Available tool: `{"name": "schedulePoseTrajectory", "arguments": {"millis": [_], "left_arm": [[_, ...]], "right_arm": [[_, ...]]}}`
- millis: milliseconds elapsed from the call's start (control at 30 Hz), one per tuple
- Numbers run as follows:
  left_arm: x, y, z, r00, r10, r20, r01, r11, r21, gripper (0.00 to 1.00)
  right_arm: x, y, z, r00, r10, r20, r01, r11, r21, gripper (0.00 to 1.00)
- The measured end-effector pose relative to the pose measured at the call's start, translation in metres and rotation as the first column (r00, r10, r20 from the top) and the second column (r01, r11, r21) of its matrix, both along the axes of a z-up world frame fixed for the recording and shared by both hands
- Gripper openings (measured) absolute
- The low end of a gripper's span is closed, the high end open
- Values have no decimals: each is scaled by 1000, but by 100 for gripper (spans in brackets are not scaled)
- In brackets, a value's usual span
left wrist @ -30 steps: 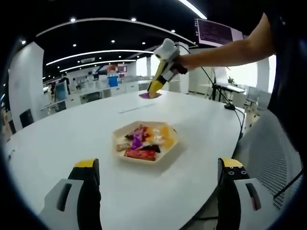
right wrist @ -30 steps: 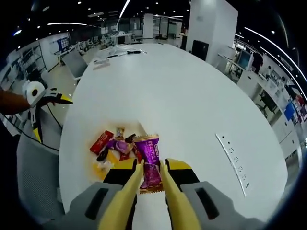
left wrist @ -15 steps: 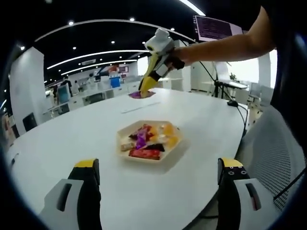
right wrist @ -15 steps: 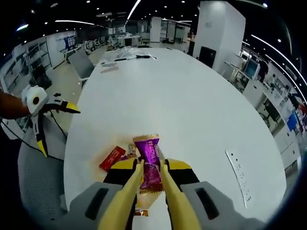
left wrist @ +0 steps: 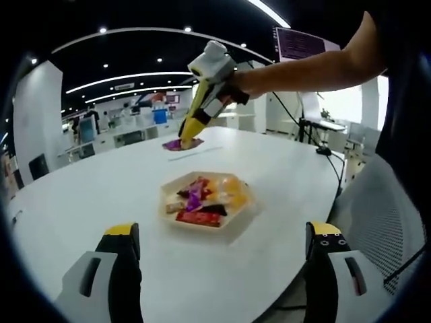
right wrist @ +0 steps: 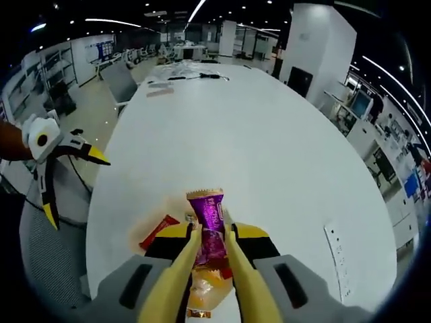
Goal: Place the target food into the container with the food tongs after gripping and lifting it, then release it inside without dropping or visibly crushing the food.
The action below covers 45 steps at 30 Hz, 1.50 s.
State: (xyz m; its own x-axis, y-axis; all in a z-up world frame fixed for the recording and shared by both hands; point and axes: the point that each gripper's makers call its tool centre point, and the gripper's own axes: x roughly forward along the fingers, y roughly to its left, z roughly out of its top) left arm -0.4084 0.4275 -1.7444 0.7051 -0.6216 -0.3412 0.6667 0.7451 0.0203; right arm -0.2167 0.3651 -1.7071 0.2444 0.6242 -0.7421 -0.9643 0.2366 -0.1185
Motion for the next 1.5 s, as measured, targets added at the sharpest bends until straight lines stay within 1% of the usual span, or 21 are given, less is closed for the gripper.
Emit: {"name": "schedulePoseTrajectory", "arguments": {"millis": [67,133,167,233,367,467,667,900,1033,1200,1500], "left_arm": [[1,1,1,1000,6,4,-6,1000,-3,99],[1,1,1,1000,6,5,-6,1000,-2,99],[1,1,0,1000,4,4,-4,1000,0,99],[0,-1,0,1000,-5,4,5,1000,4,99],[1,0,0,1000,-2,1,2,1000,-3,99],[1,0,1,1000,3,-3,-4,1000,-19,99],[1,-1,-1,1000,-2,-11,2,1000,-14,99],[2,2,1,1000,16,-8,-17,1000,-26,99],[3,3,2,1000,20,-7,-20,999,-29,99],[3,3,2,1000,22,-7,-22,999,-33,99],[4,4,3,1000,29,-5,-29,999,-42,99]], "right_arm": [[2,1,0,1000,1,6,-1,1000,1,23],[7,1,1,999,6,40,-6,1000,3,25],[8,1,0,999,11,46,-11,1000,5,26],[10,-2,-2,999,1,33,-1,1000,10,27],[9,-6,0,999,-2,33,1,1000,13,27],[10,-10,3,999,-1,46,0,1000,17,27],[10,-16,7,999,-7,52,6,1000,26,27],[8,-31,8,998,-15,61,13,1000,29,28],[7,-37,11,997,-14,76,11,999,35,28],[7,-49,16,996,-33,87,29,998,54,28],[-2,-75,20,993,-41,112,33,997,74,29]]}}
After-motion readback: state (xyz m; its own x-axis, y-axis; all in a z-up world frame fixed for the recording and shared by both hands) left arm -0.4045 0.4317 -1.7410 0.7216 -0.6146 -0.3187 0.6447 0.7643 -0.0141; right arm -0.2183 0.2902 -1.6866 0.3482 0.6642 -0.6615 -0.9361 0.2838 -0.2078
